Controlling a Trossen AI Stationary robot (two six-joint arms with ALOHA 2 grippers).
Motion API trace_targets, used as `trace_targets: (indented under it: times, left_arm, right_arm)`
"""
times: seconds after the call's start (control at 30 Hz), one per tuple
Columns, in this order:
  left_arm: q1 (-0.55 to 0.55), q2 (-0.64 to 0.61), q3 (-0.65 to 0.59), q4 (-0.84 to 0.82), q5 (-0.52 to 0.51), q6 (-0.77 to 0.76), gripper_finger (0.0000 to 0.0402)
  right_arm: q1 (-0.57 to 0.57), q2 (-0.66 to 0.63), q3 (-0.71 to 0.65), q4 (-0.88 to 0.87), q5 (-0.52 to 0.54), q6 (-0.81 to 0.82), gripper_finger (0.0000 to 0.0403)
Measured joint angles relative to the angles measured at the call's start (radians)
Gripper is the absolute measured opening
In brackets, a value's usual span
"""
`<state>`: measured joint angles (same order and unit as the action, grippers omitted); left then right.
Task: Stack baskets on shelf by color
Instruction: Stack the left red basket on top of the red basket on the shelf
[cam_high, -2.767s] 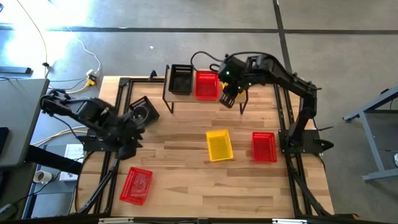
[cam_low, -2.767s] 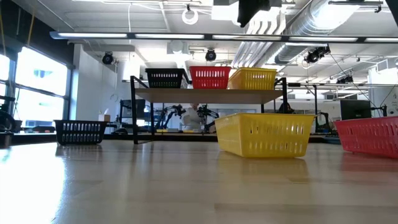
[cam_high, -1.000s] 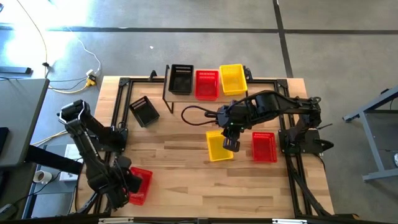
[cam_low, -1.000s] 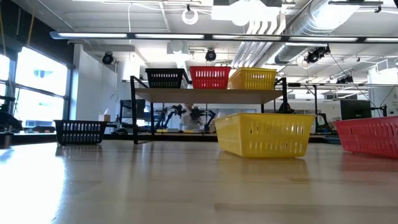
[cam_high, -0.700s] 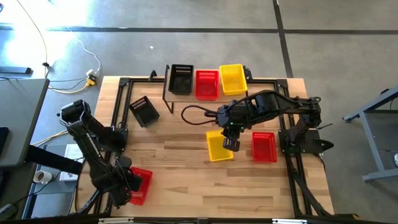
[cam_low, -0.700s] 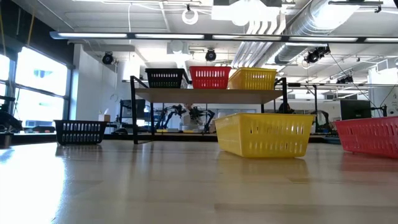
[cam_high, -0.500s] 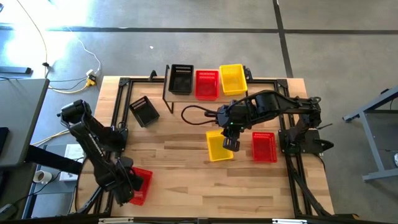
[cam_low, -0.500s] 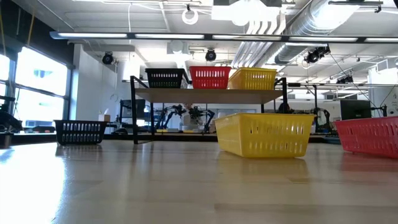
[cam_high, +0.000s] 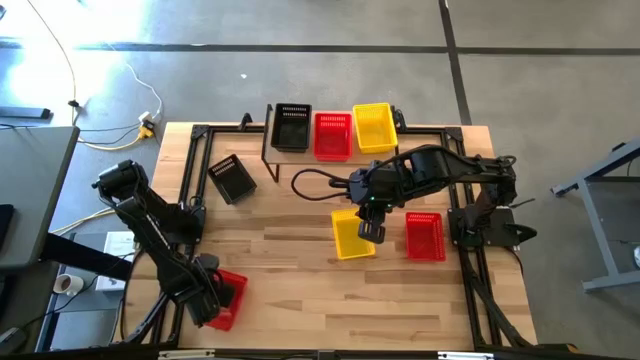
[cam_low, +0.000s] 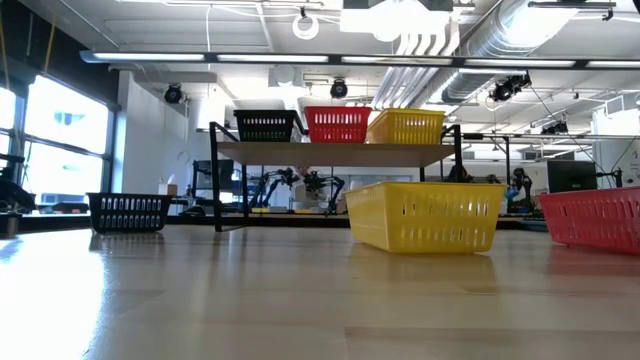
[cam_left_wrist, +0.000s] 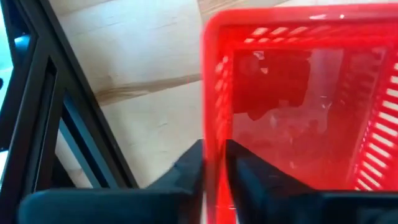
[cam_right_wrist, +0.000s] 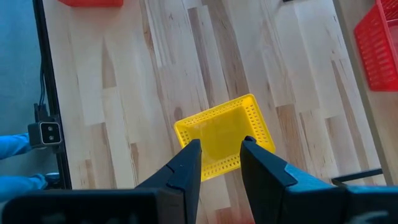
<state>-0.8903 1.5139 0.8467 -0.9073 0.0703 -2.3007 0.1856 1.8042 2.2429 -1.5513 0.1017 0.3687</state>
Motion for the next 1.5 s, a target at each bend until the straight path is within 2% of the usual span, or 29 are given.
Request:
trace_targets:
  times: [0.1, 0.33, 0.57, 0.73, 1.1, 1.37, 1.5]
  left_arm:
    - [0.000, -0.001, 0.000, 0.001, -0.016, 0.001, 0.0009]
    - [0.008, -0.028, 0.000, 0.049, -0.136, 0.014, 0.0004]
    - [0.010, -0.113, 0.000, 0.085, -0.274, 0.054, 0.0002]
    - [0.056, -0.185, 0.000, 0.085, -0.358, 0.107, 0.0002]
    - [0.330, -0.319, 0.001, 0.090, -0.493, 0.294, 0.0001]
    - [0.541, -0.352, 0.001, 0.145, -0.511, 0.453, 0.0001]
    - [0.641, -0.352, 0.014, 0.157, -0.504, 0.510, 0.0001]
  right_arm:
    - [0.000, 0.000, 0.000, 0.000, 0.000, 0.000, 0.0098]
    - [0.000, 0.000, 0.000, 0.000, 0.000, -0.008, 0.0098]
    - [0.000, 0.000, 0.000, 0.000, 0.007, -0.011, 0.0098]
    - [0.000, 0.000, 0.000, 0.000, 0.029, -0.032, 0.0098]
    - [0.000, 0.000, 0.000, 0.054, 0.032, -0.325, 0.0098]
    - [-0.002, 0.000, 0.000, 0.168, 0.030, -0.577, 0.0098]
    - [-0.002, 0.000, 0.000, 0.227, -0.005, -0.710, 0.0098]
